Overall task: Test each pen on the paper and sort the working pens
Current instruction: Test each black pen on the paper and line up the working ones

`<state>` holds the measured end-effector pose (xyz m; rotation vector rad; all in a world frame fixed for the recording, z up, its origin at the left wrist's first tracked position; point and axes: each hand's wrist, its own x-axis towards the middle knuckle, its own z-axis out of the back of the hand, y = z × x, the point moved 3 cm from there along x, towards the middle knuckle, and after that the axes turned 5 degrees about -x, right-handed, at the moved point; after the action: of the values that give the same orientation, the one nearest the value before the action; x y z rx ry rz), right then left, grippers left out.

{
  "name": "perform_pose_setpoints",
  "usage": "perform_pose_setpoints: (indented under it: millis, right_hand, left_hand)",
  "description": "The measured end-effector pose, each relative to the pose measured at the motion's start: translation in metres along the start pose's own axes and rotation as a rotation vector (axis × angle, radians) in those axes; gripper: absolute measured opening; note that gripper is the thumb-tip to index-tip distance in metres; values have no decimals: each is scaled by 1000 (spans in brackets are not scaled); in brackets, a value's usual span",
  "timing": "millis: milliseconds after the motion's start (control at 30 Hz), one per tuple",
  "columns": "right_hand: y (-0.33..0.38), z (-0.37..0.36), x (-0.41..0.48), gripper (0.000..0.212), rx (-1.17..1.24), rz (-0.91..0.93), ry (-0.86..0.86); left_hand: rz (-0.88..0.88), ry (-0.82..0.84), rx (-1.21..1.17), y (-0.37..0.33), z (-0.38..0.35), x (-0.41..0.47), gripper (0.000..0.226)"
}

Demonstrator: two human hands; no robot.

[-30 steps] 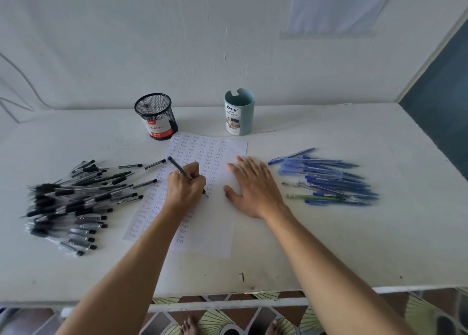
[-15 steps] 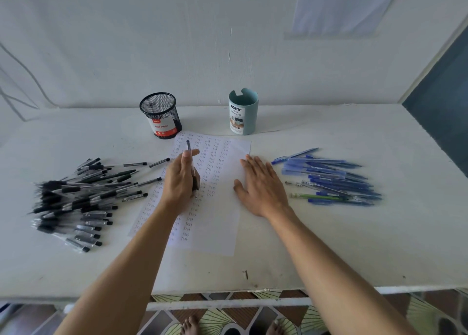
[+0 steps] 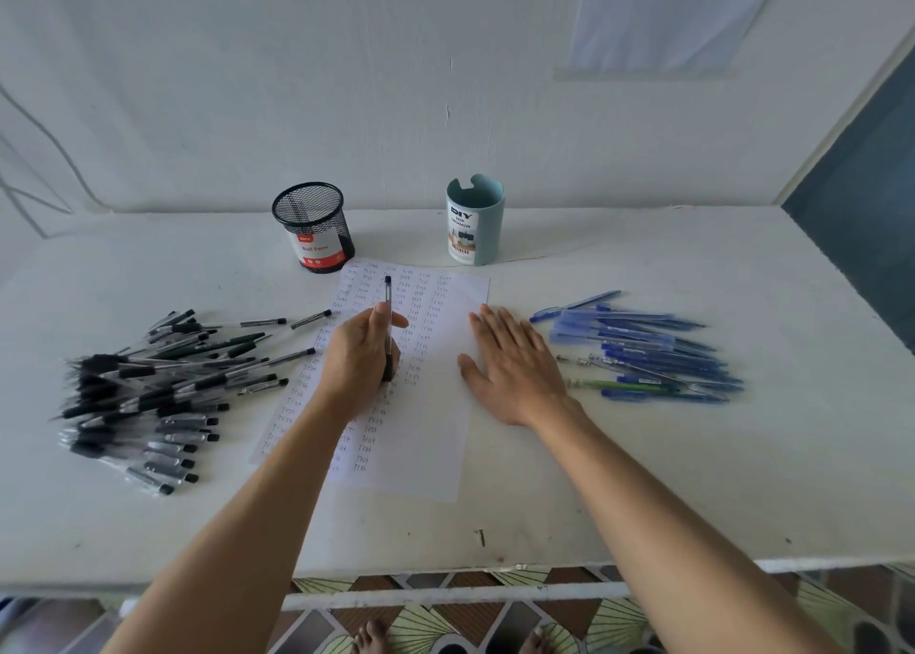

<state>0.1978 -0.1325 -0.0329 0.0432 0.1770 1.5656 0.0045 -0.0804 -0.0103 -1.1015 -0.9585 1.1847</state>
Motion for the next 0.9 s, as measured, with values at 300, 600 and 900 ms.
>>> perform_pose_setpoints:
  millis: [300,600,900]
  right_hand:
    - [-4,4,2,57,144,1,-109]
    - [-10,9,9,52,358,-31,-104]
    - [2,15,20,40,403,-181,-271]
  left_hand:
    - [127,104,329,-8,-17,13,21]
    - [123,144,543,-26,-56,30,32]
    - [-111,-37,897,0,-25,51,41]
